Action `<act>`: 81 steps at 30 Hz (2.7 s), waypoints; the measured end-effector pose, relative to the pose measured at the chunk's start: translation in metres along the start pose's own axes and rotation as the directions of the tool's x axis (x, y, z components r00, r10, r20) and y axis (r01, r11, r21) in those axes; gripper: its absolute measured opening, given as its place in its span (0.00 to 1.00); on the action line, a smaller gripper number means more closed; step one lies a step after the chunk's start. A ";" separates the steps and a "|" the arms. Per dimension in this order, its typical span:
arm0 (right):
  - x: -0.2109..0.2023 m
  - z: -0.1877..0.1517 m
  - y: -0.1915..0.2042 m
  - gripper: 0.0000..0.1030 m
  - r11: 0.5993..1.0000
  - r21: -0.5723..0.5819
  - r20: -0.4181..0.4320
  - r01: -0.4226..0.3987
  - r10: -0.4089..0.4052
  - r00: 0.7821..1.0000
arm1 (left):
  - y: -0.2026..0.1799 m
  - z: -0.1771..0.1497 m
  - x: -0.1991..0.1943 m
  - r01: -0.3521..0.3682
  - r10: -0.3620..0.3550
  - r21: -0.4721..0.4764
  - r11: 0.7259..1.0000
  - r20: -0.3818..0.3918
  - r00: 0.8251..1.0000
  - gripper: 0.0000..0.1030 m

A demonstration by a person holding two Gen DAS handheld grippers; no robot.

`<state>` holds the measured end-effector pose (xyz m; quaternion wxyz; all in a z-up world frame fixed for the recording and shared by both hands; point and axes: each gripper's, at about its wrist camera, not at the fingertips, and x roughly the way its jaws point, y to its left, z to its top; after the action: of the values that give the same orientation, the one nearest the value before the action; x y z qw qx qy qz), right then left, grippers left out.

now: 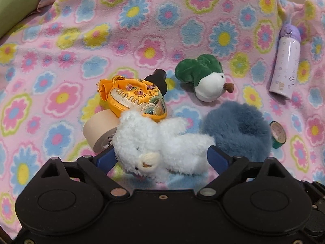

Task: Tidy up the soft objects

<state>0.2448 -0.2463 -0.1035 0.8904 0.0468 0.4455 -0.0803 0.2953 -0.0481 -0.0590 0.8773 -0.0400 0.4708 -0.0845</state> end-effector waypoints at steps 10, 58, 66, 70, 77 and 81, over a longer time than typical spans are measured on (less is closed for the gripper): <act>-0.004 -0.001 0.004 0.36 0.999 -0.047 0.019 -0.001 0.002 1.000 | -0.005 -0.003 0.008 -0.025 0.025 0.016 1.000 -0.007 1.000 0.88; 0.009 0.029 -0.027 0.69 0.961 0.253 -0.040 0.115 -0.108 0.993 | 0.006 -0.007 -0.017 0.025 -0.025 -0.011 1.000 -0.016 1.000 0.56; 0.012 0.027 -0.030 0.66 0.961 0.251 -0.052 0.119 -0.109 0.993 | 0.023 -0.020 -0.031 0.115 -0.105 0.101 0.988 -0.097 0.990 0.56; 0.012 0.027 -0.028 0.66 0.963 0.241 -0.053 0.122 -0.112 0.992 | 0.029 -0.011 -0.030 0.056 -0.038 0.209 0.976 -0.090 0.995 0.53; 0.009 0.023 -0.025 0.68 0.963 0.237 -0.055 0.125 -0.115 0.992 | 0.046 0.001 -0.036 0.029 -0.030 -0.029 0.999 -0.044 0.999 0.68; 0.008 0.022 -0.023 0.70 0.966 0.229 -0.054 0.116 -0.106 0.993 | 0.032 -0.013 -0.036 0.009 -0.011 -0.052 0.999 -0.036 0.999 0.70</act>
<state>0.2630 -0.2737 -0.0970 0.8635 0.1270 0.4534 -0.1806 0.2688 -0.0099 -0.0417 0.8668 -0.0635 0.4885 -0.0776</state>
